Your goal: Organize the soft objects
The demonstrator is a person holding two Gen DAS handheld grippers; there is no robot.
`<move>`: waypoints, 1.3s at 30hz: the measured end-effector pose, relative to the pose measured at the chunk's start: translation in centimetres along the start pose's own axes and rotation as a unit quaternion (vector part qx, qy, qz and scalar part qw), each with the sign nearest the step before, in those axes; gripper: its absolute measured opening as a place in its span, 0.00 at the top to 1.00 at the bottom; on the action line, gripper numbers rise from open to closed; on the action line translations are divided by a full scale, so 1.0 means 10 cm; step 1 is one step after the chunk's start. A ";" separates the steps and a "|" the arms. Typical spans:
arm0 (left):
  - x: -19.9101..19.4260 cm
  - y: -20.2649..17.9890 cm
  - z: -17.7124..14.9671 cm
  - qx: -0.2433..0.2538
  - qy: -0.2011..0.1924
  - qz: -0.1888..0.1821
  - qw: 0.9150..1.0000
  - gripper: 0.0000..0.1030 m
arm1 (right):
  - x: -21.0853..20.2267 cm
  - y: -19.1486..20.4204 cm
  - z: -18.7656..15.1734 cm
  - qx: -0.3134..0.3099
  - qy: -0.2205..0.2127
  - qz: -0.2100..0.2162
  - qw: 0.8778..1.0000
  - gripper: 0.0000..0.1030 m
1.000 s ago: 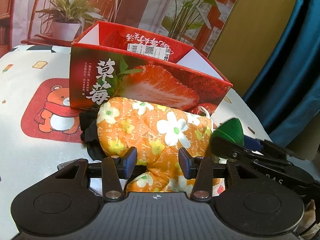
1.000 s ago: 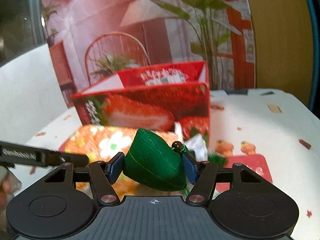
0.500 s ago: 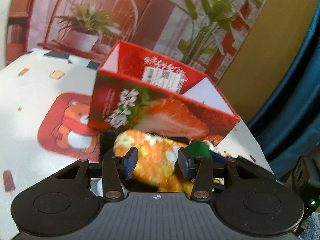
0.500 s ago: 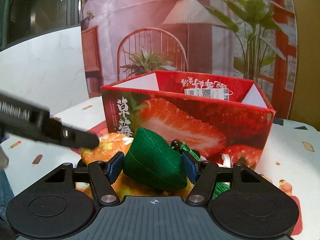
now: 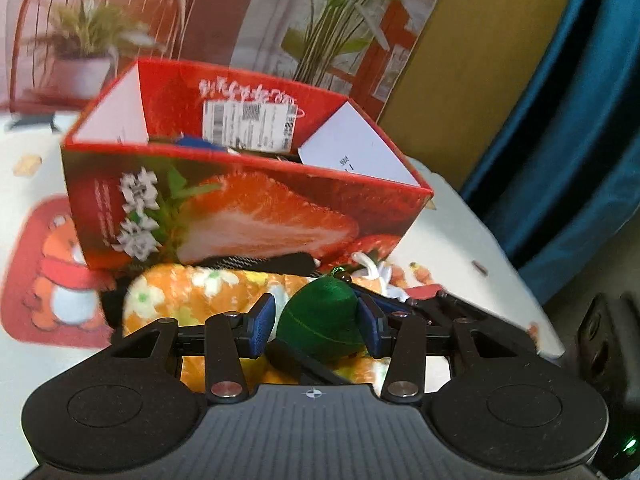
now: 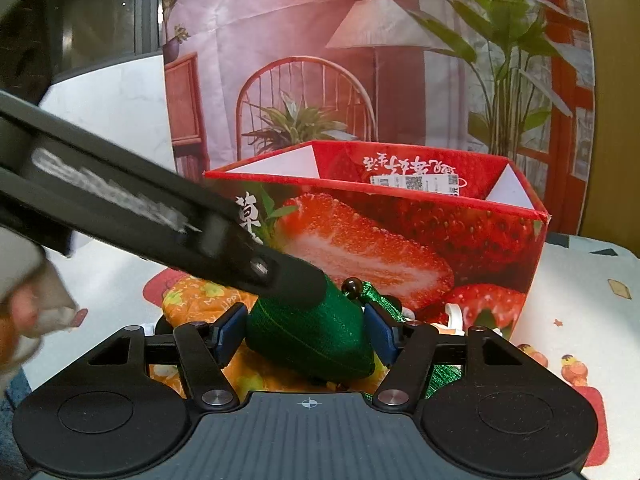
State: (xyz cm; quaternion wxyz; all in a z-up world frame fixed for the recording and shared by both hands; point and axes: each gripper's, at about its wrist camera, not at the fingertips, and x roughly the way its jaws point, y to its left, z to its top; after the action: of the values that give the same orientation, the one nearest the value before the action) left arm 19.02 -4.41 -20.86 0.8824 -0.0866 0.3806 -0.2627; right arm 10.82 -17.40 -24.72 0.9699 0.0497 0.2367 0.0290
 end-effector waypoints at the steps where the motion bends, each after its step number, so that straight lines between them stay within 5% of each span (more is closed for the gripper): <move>1: 0.01 0.04 0.00 -0.008 0.001 -0.004 1.000 0.54 | 0.00 -0.01 -0.01 0.000 0.003 -0.002 1.000 0.38; 7: 0.02 0.08 0.01 -0.009 -0.002 -0.006 1.000 0.54 | -0.06 -0.11 -0.09 0.029 0.013 -0.005 0.999 0.29; 12: 0.06 0.06 0.00 -0.011 0.001 -0.013 1.000 0.54 | -0.08 -0.17 -0.08 0.046 0.008 0.014 0.999 0.43; 21: -0.11 0.00 0.13 -0.004 -0.027 -0.040 0.999 0.56 | -0.22 -0.21 0.08 0.055 -0.006 0.025 0.998 0.46; 39: -0.87 -0.39 1.35 0.033 -0.212 -0.054 0.975 0.56 | -0.37 -0.46 1.87 -0.049 -0.140 0.053 0.988 0.45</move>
State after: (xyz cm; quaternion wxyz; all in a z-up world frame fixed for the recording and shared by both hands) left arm 22.14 -3.68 -4.66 0.9299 -0.1317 0.1713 -0.2977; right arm 16.36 -23.81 -7.05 0.9917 0.0178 0.0943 0.0851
